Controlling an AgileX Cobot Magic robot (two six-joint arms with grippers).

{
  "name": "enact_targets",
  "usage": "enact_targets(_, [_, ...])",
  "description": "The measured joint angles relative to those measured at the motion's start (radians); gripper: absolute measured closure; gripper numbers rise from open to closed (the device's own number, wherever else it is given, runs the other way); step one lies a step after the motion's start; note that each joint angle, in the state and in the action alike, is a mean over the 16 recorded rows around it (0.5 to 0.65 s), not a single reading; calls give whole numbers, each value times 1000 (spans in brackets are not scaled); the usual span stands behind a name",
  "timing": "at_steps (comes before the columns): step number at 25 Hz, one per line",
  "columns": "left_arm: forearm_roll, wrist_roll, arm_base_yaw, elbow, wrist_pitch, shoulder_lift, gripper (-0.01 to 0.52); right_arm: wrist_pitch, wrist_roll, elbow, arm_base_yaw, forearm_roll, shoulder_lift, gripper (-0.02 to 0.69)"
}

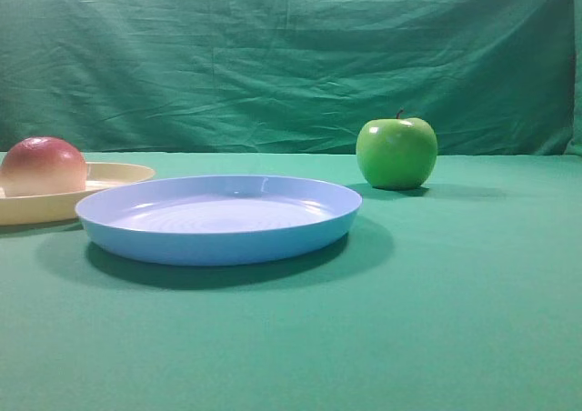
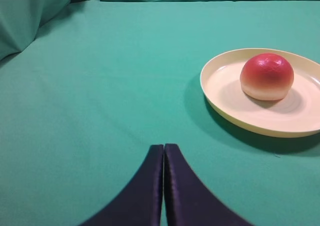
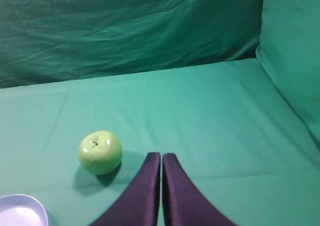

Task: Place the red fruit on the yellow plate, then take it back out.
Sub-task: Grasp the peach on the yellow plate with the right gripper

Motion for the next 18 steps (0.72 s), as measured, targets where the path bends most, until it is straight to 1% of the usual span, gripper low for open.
enact_targets(10, [0,0,0,0,0,0,514,-58,-9,279,0,-16,-295,665])
enact_targets(18, [0,0,0,0,0,0,514,-75,-12,430,0,-16,-404,665])
